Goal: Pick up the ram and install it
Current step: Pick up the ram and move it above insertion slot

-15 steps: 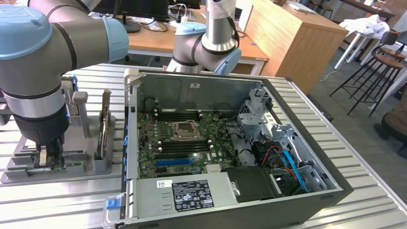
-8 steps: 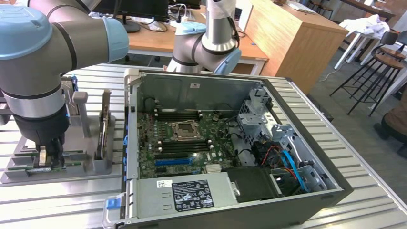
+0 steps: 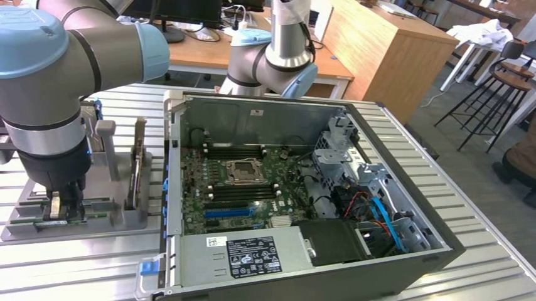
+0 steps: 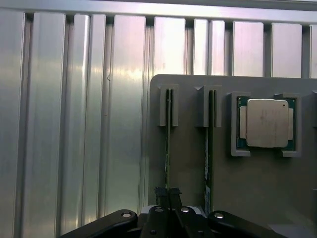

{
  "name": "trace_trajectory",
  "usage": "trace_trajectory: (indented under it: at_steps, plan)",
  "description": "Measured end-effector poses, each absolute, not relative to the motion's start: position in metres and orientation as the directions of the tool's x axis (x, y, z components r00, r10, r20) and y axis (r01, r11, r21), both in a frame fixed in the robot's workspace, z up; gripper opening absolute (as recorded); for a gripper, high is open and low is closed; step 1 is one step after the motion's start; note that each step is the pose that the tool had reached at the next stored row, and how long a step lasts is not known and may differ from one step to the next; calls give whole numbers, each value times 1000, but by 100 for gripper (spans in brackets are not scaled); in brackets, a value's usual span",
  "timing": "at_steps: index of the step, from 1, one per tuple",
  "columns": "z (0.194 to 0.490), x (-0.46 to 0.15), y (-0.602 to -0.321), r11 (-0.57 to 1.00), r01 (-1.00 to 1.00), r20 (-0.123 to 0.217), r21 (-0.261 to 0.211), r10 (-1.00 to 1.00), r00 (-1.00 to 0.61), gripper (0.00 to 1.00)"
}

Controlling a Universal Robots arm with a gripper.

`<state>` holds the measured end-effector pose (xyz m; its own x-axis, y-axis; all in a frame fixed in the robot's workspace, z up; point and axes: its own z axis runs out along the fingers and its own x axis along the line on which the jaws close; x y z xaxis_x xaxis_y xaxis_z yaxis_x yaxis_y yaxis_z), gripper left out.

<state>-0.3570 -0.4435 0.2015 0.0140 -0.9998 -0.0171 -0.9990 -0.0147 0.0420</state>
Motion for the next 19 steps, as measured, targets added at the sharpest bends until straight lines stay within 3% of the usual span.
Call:
trace_trajectory:
  at_steps: [19]
  plan:
    - [227, -357, -444, -15, -999, -17, 42, -1000, 14, 12]
